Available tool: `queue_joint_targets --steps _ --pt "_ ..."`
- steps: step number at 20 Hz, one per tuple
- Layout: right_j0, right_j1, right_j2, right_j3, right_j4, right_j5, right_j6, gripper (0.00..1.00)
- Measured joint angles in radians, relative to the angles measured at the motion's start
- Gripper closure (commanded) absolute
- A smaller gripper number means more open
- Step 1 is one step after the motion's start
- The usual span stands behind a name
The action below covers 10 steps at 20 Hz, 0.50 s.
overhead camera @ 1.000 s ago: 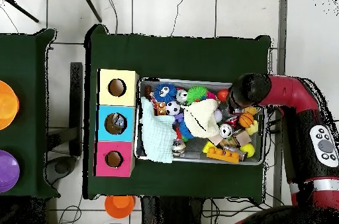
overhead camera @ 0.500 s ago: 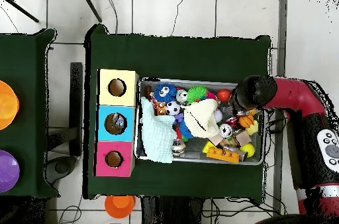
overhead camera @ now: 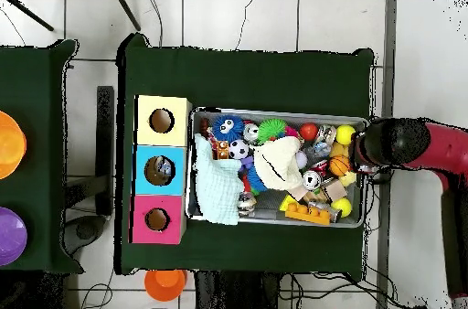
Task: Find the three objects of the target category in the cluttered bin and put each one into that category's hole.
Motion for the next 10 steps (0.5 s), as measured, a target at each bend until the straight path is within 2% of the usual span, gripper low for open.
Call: queue_joint_targets --steps 5,10 --pt "-0.028 -0.037 0.001 0.020 0.015 0.000 0.000 1.00" --pt "-0.027 -0.031 0.008 0.023 0.016 0.000 0.000 1.00"
